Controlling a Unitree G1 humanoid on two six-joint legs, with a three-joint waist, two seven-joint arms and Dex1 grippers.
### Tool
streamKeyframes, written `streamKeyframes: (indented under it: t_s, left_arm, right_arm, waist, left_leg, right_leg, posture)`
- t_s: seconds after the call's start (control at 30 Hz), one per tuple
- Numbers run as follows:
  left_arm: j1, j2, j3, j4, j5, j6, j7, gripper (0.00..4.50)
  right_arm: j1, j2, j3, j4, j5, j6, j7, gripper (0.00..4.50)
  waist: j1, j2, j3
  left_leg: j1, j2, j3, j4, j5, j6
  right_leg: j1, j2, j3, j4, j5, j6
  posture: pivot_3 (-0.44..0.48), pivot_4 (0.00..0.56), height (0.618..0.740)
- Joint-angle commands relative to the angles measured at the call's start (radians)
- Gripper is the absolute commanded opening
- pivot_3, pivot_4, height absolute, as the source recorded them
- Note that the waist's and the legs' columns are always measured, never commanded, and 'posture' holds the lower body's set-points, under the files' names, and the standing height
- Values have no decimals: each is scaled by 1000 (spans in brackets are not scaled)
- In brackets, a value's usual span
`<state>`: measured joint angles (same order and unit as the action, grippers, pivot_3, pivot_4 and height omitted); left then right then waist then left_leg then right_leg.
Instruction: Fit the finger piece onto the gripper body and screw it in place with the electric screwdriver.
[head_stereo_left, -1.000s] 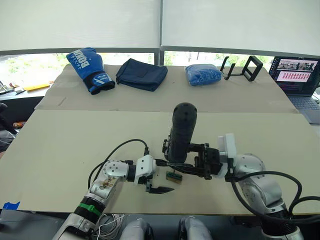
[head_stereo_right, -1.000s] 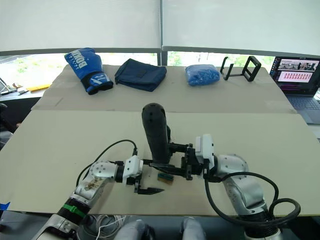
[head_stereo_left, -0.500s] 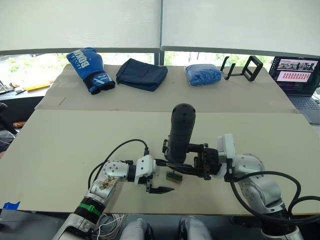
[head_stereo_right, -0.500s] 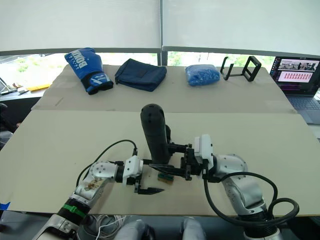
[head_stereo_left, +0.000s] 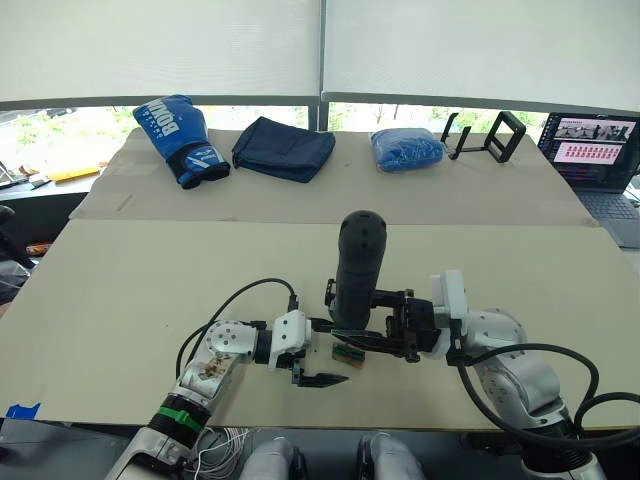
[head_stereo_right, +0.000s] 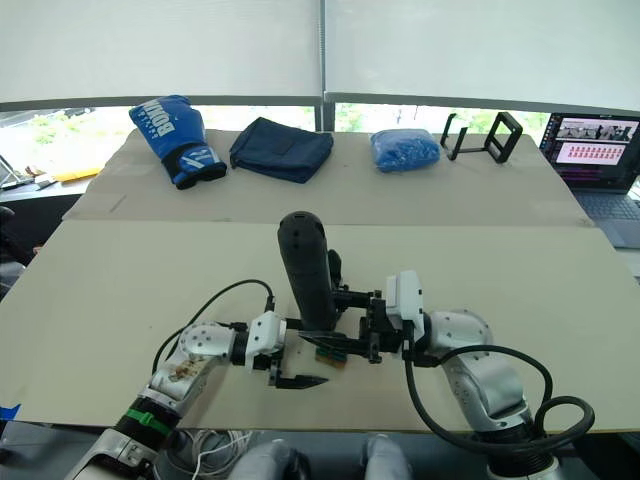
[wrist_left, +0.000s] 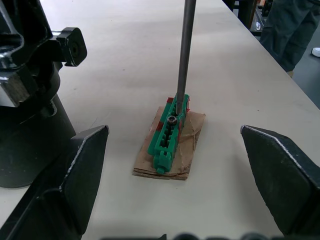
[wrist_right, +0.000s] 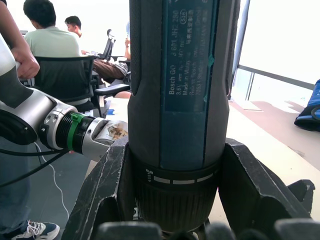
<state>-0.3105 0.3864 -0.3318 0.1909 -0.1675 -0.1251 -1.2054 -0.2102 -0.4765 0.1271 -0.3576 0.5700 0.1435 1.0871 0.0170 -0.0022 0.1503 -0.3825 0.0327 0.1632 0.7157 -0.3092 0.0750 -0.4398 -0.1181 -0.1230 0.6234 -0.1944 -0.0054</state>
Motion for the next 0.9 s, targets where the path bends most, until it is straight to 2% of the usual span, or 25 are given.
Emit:
streamKeyframes:
  t_s: [0.03,0.9]
  left_arm:
    - [28,-2,-36,34,30,29,7,4453]
    - [25,4,-34,-25,21,86,10,4453]
  right_arm:
    - [-1,2,-18,-29,8,-20,-1,1914]
    - [4,10,-21,-16,-18,-32,-1,1914]
  waist:
    - [0,0,0]
    - [-1,0,0]
  left_leg:
    - [0,0,0,0,0,0]
    - [-1,0,0,0,0,0]
  right_leg:
    - [0,0,0,0,0,0]
    - [0,0,0,0,0,0]
  posture:
    - [0,150,740]
    - [0,150,740]
